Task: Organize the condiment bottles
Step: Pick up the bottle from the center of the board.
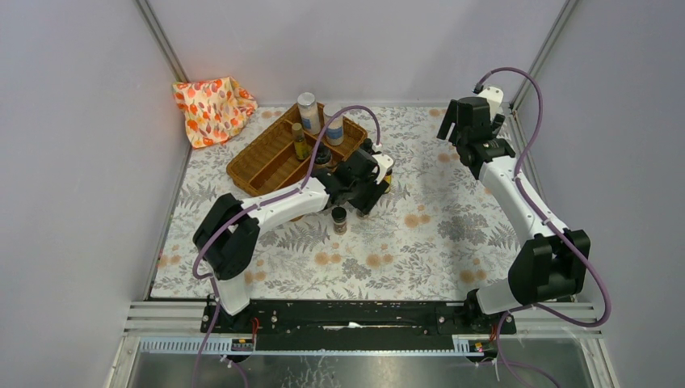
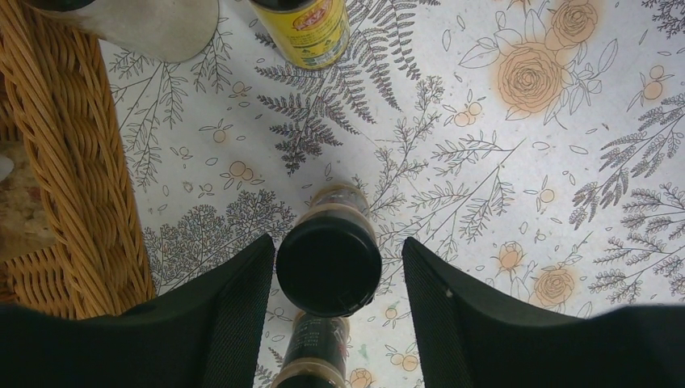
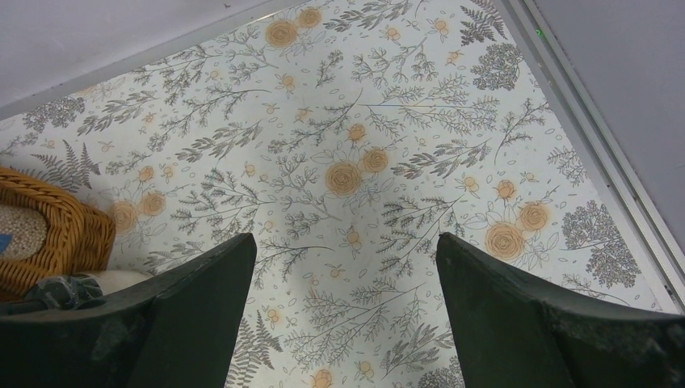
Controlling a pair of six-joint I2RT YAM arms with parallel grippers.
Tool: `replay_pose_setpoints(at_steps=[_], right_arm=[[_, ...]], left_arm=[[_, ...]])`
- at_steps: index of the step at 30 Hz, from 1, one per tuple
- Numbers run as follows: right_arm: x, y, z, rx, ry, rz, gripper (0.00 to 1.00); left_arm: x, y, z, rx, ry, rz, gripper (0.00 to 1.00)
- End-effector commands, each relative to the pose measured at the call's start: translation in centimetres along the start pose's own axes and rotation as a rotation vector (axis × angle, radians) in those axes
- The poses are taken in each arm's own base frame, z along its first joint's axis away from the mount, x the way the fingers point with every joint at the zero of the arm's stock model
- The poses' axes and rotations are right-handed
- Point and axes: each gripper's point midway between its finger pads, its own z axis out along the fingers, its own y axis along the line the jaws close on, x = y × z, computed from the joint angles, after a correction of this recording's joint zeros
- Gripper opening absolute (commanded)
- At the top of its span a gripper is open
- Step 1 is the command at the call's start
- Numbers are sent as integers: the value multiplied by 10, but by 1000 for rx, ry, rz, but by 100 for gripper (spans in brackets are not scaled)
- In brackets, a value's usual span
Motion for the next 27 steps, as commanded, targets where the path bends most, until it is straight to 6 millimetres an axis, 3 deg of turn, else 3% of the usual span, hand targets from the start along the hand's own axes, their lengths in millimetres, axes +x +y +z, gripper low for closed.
replay_pose_setpoints(at_steps=[1,9,14,25,27], right_arm=[[-21,1,1,-1,-59,23,90],[-21,1,1,-2,-57,25,90],[-24,1,0,-3,-61,26,90],[-26,-1,-6,-7,-70,34,90],[-28,-1,-8,-9,-74,36,90]], left_arm=[[-19,3,4,4,-58,7,63],[-17,7,8,-3,-46,-1,55],[-18,6,10,3,-46,-2,45],[-26,5,2,2,-62,-17,3],[-30,6,-3,-5,-76,-25,0]])
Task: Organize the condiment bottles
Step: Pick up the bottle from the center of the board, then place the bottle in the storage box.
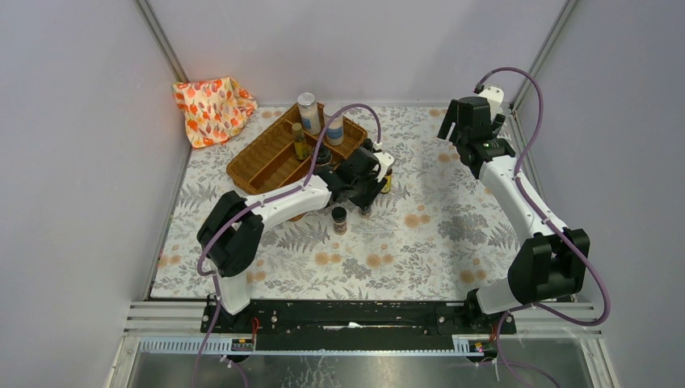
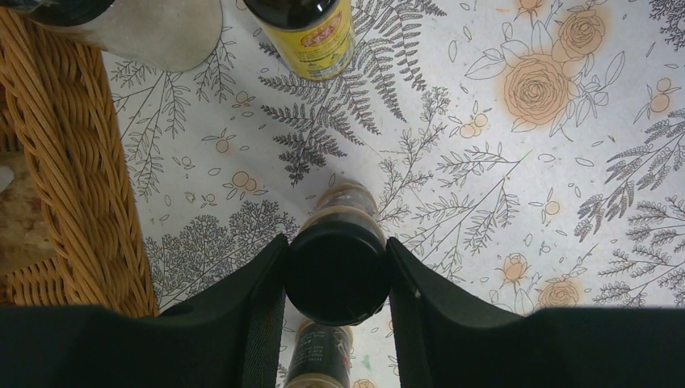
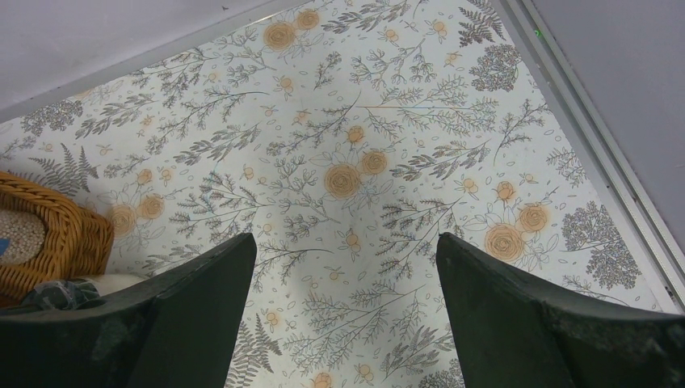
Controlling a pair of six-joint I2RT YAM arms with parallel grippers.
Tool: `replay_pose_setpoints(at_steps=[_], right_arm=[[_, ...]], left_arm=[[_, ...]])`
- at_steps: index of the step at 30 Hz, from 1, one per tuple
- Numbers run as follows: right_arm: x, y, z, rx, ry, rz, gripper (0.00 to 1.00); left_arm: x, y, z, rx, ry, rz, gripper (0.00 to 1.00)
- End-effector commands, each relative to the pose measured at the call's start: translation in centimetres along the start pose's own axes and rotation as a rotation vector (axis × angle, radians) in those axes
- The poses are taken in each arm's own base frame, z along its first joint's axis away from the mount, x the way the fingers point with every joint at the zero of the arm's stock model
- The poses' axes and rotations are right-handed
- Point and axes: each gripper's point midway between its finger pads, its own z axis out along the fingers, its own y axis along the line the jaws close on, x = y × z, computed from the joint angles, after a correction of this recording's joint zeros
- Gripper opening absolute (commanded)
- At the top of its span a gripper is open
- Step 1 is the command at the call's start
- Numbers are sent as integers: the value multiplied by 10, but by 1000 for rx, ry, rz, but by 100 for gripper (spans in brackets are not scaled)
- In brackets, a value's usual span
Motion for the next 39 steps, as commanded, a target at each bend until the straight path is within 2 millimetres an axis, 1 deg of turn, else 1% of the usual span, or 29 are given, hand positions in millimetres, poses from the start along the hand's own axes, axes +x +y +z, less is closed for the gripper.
replay_pose_setpoints(at_steps=[1,7,15,19,24,26,31,35,39], right_arm=[[-28,0,-11,-14,-74,35,90],[-30,0,-16,-22,-79,49,90],[-36,-3,-26,-29,-97,68,90],[-37,-4,-29,-32,-101,74,90],[-39,-6,-34,-32,-109,82,89],[-40,-6,-35,-35,-113,83,89],[-49,-4,-40,-47,-126,94,89],[-55,-2,-42,-54,-136,95,89],[-57,-2,-42,-52,-137,89,89]], left_arm=[[-29,2,-13,-5,-84,-21,0],[-38,5,-29,-20,-110,-48,0],[-66,14,-64,-80,-175,-85,0],[-84,23,-87,-133,-218,-106,0],[-107,39,-123,-223,-283,-140,0],[-115,47,-136,-269,-311,-157,0],[-131,76,-167,-396,-374,-227,0],[-141,111,-182,-455,-402,-328,0],[-146,150,-189,-496,-411,-398,0]])
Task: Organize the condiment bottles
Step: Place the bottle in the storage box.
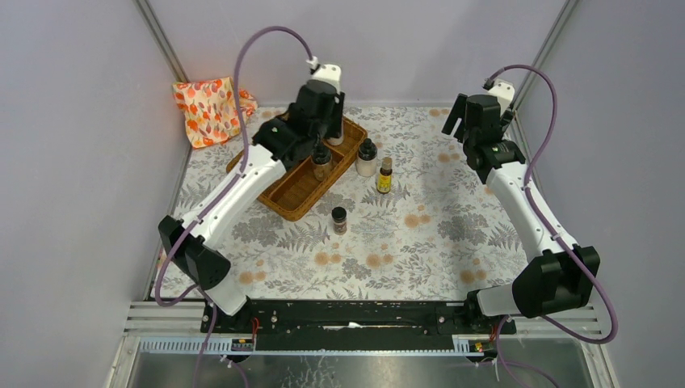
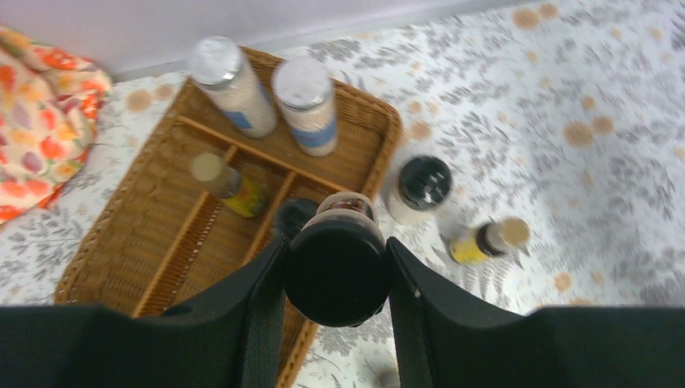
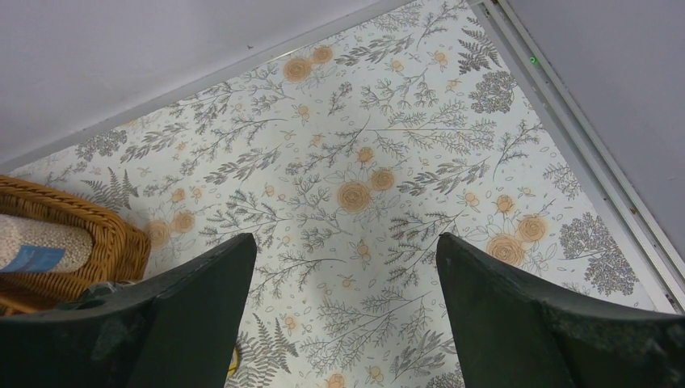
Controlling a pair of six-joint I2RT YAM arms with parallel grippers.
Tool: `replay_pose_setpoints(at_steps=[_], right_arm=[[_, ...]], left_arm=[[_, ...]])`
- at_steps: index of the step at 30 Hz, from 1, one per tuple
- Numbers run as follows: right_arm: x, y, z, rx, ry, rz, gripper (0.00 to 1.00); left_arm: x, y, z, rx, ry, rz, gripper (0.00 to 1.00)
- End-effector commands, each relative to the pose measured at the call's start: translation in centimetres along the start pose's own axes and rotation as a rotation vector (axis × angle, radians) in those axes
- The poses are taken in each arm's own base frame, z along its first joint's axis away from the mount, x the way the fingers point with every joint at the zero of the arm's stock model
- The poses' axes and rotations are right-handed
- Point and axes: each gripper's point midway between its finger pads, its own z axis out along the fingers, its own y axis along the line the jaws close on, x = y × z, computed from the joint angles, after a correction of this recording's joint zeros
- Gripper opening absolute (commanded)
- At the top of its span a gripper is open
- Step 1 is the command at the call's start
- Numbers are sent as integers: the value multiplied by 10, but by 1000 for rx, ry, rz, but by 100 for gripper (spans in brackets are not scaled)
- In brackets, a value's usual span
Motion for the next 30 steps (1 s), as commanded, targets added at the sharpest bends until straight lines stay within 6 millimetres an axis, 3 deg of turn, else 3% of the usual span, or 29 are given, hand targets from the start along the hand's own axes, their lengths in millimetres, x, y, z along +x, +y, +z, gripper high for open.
replay_pose_setpoints(at_steps=[1,6,11,17,30], right_arm=[[-32,3,-15,-25,-68,40,89],[-33,3,-12,-17,-65,28,89],[-39,4,-12,-14,-79,46,89],[-38,9,-6,-20,-72,60,89],[-34,25,12,-58,-59,80,89]], left_arm=[[-27,49,9,-112,-31,-98,0],[-36,104,26,-198,-46,-171,0],[-39,138,39,-267,-60,-197,0],[-39,165,54,-342,-64,-198,0],[3,209,90,-433,-4,-238,0]])
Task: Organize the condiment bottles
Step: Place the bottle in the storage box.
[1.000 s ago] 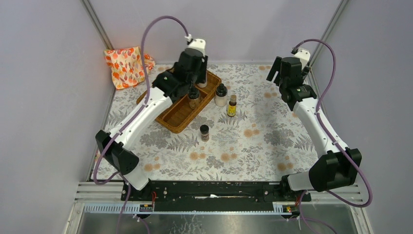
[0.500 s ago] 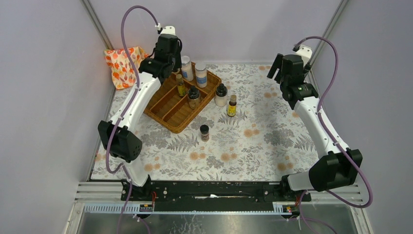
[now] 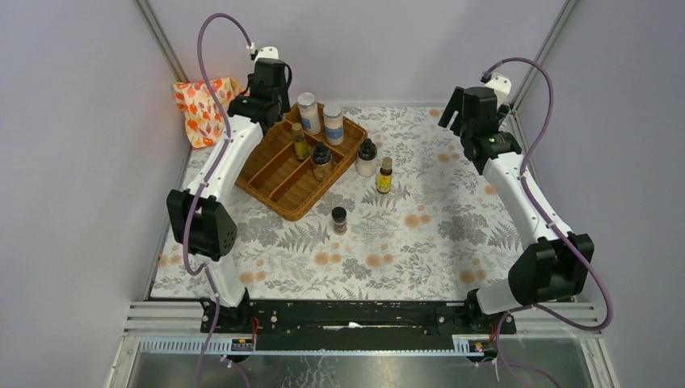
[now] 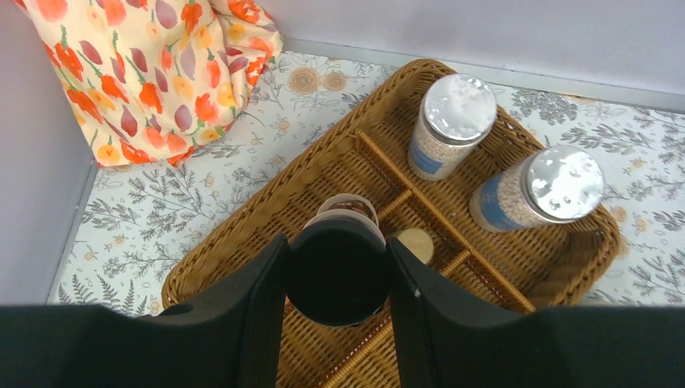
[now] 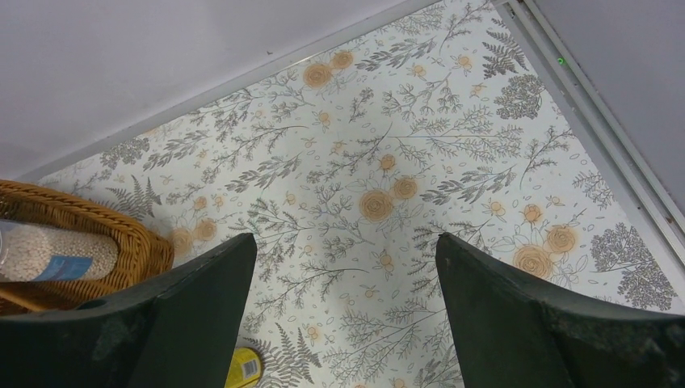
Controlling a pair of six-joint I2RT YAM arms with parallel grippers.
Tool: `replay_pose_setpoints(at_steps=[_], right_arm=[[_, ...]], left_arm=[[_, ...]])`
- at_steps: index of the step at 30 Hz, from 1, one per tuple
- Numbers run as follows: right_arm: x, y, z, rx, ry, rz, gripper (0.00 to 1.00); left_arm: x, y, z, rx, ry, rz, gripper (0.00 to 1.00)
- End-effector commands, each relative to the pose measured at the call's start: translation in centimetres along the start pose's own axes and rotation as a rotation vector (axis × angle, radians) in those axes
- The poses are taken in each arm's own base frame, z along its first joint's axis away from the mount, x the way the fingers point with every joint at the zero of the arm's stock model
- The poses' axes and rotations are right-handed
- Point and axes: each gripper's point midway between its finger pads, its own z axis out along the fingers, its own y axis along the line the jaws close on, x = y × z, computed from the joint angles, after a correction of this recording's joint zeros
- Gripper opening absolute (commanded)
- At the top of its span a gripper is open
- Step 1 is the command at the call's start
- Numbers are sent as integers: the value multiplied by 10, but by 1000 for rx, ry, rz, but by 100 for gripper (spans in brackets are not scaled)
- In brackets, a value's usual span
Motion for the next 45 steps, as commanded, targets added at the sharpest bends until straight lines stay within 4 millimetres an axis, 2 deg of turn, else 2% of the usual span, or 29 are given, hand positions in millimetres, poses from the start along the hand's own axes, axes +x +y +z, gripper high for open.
replay_pose_setpoints(at_steps=[1,11,22,33,45], right_arm=[[-24,11,2,-33,-64,41,89],[-13,12,17,-22,-40,19,89],[-9,12,23,-12,-33,7,89],[-6,13,25,-15,-24,2,89],[-10,13,27,-9,-27,-12,89]], left_arm=[[-4,11,25,-44,-41,-37,0],[28,26,65,-76,29,-55,0],[65,29,99,-55,109,-67,0],[87,28,118,-47,147,-76,0],[101,29,132,-53,176,-80,0]])
